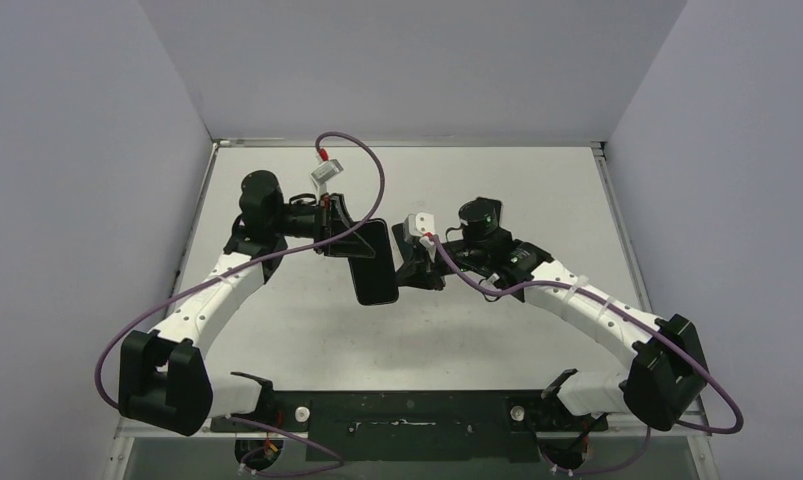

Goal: Take the phone out of the phone case
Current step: Remove the phone case from the phone.

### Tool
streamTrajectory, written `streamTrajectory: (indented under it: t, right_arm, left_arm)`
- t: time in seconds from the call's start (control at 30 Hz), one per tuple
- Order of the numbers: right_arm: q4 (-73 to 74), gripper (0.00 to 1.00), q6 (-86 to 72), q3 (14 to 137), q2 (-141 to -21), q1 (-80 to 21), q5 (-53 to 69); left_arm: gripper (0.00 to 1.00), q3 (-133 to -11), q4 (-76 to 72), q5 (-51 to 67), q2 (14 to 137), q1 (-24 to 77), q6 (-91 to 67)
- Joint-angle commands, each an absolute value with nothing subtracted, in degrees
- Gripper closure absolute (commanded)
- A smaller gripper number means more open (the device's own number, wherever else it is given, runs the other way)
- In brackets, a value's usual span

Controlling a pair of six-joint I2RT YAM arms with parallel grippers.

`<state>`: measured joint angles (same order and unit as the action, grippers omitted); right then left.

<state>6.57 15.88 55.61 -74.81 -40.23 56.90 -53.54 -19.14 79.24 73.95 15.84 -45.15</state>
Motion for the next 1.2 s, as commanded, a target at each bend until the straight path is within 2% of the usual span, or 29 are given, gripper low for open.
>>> streamTrajectory:
  t: [0.0, 0.07, 0.23, 0.33, 0.4, 0.8, 1.17]
  right_arm:
    - [5.9, 1.0, 21.6, 59.6, -76.1, -40.6, 54.4]
    - [7.8, 0.93, 22.2, 60.5, -76.3, -40.6, 55.2]
    - [10.7, 0.59, 22.2, 58.4, -73.4, -40.6, 56.9]
    - [10.5, 0.5, 20.6, 57.2, -71.4, -40.8, 58.3]
    - [9.0, 0.48, 18.8, 56.6, -70.8, -40.9, 59.5]
    - [3.9, 0.49, 15.0, 57.5, -73.2, -41.8, 61.6]
    - [7.6, 0.78, 20.0, 59.3, -76.1, -42.6, 59.9]
  left_arm:
    - [1.0, -53.2, -27.7, 81.4, 72.3, 16.3, -50.3]
    - [1.0, -53.2, -27.2, 81.3, 72.1, 15.5, -49.3]
    - [1.0, -54.6, -22.8, 80.8, 72.2, 13.5, -42.2]
    - [1.0, -56.1, -19.5, 80.3, 73.0, 13.5, -38.4]
    - [1.0, -56.6, -18.3, 80.2, 73.6, 13.5, -37.3]
    - [1.0, -56.7, -18.2, 79.6, 73.3, 14.0, -36.7]
    - [1.0, -56.5, -19.0, 79.4, 71.5, 15.6, -40.5]
